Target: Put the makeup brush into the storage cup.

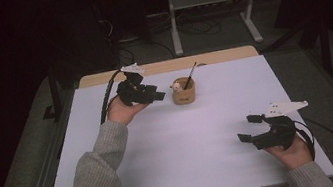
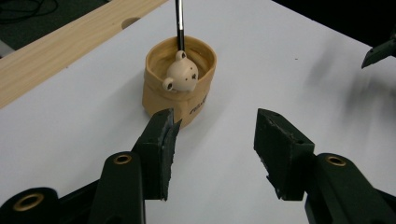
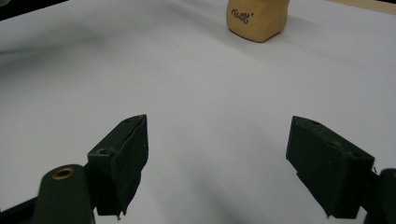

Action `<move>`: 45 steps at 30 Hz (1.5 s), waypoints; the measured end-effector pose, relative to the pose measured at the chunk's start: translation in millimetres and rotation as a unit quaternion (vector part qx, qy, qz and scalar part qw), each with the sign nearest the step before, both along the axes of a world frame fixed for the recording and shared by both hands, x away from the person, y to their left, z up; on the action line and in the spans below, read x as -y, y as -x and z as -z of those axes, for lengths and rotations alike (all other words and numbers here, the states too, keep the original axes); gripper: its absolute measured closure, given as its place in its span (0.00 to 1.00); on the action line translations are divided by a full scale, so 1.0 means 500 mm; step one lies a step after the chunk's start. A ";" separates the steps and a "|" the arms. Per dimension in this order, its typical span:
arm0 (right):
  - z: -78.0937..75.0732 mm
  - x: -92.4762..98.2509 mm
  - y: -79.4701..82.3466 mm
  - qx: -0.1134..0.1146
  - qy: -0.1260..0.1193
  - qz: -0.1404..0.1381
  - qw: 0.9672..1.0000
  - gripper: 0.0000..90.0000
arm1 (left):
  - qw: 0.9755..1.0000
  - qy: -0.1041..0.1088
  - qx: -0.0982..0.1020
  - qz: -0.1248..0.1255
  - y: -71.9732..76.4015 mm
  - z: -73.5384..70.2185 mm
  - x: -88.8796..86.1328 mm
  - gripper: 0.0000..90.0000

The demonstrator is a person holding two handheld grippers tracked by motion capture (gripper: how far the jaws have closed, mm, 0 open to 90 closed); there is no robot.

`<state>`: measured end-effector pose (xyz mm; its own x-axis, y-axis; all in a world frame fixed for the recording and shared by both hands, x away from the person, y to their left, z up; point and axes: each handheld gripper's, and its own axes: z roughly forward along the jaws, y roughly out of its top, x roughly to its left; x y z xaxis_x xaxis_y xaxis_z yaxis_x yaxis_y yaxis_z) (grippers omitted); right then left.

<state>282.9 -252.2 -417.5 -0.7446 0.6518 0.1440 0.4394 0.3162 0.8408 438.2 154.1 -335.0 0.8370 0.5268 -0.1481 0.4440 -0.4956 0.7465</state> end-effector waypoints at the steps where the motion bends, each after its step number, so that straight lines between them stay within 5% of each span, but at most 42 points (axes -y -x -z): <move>1: 0.000 0.000 0.000 0.000 0.000 0.000 1.000 0.22 | 1.000 -0.002 0.001 -0.001 0.002 0.002 -0.002 0.53; 8: -0.003 0.003 0.002 0.004 -0.007 0.006 1.000 0.22 | 1.000 -0.001 0.005 -0.012 0.025 0.019 -0.013 0.49; 14: -0.003 0.000 0.002 0.004 -0.007 0.004 1.000 0.22 | 1.000 0.020 0.005 -0.021 0.048 0.027 -0.025 0.45; 19: -0.001 -0.002 0.001 0.005 -0.007 0.004 1.000 0.22 | 1.000 0.010 0.013 -0.019 0.068 0.038 -0.029 0.44; 45: 0.001 -0.009 0.003 0.006 -0.001 0.004 1.000 0.22 | 0.999 0.030 0.029 -0.018 0.153 0.058 -0.092 0.31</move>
<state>281.7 -247.6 -417.8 -0.7407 0.6580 0.1357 0.4313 0.3108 0.8470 361.5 200.2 -364.1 0.8263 0.5476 -0.1321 0.4154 -0.4339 0.7995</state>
